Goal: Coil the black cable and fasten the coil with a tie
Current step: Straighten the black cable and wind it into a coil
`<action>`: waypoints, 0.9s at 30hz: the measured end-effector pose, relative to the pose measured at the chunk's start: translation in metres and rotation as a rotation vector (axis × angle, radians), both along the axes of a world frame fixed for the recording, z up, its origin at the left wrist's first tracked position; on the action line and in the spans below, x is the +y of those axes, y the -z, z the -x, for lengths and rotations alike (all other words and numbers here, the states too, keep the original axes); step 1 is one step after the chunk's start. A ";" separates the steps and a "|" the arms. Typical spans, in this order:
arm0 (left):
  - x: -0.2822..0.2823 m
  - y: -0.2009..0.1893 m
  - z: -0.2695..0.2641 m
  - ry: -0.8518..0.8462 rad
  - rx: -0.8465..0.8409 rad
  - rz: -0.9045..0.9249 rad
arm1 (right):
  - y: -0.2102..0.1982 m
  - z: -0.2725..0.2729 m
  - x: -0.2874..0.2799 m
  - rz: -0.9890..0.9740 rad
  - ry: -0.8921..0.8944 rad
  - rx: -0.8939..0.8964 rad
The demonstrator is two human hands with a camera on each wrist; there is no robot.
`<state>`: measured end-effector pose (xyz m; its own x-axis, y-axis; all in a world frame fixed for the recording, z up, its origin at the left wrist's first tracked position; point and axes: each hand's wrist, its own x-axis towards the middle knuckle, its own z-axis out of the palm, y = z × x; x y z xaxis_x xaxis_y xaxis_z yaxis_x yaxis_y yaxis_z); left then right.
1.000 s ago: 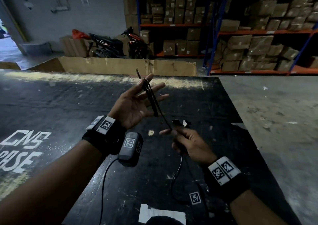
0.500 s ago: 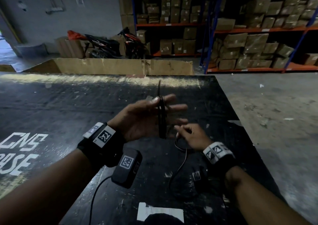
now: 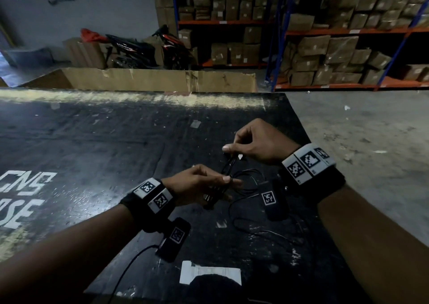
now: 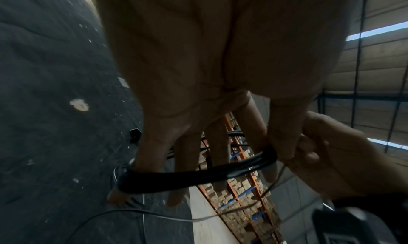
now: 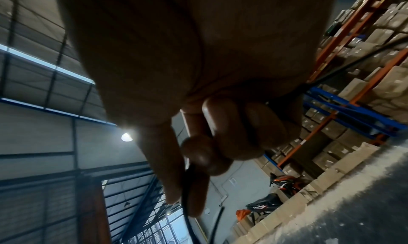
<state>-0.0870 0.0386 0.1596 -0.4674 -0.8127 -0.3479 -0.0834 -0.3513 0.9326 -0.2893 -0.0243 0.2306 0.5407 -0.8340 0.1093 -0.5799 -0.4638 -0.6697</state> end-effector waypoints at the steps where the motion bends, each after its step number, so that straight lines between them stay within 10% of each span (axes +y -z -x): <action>1: -0.002 0.000 -0.001 -0.003 -0.015 0.004 | 0.000 0.000 0.006 0.013 0.002 0.008; 17: -0.011 -0.011 -0.032 -0.076 0.299 0.125 | 0.066 0.006 0.064 -0.050 0.180 -0.609; 27: -0.018 -0.022 -0.025 -0.152 0.525 0.141 | 0.116 -0.014 0.081 -0.562 0.139 -0.725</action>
<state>-0.0615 0.0203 0.1818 -0.4225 -0.9062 0.0161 0.4460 -0.1924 0.8741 -0.2752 0.0569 0.1144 0.3895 -0.9192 -0.0580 0.0425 0.0809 -0.9958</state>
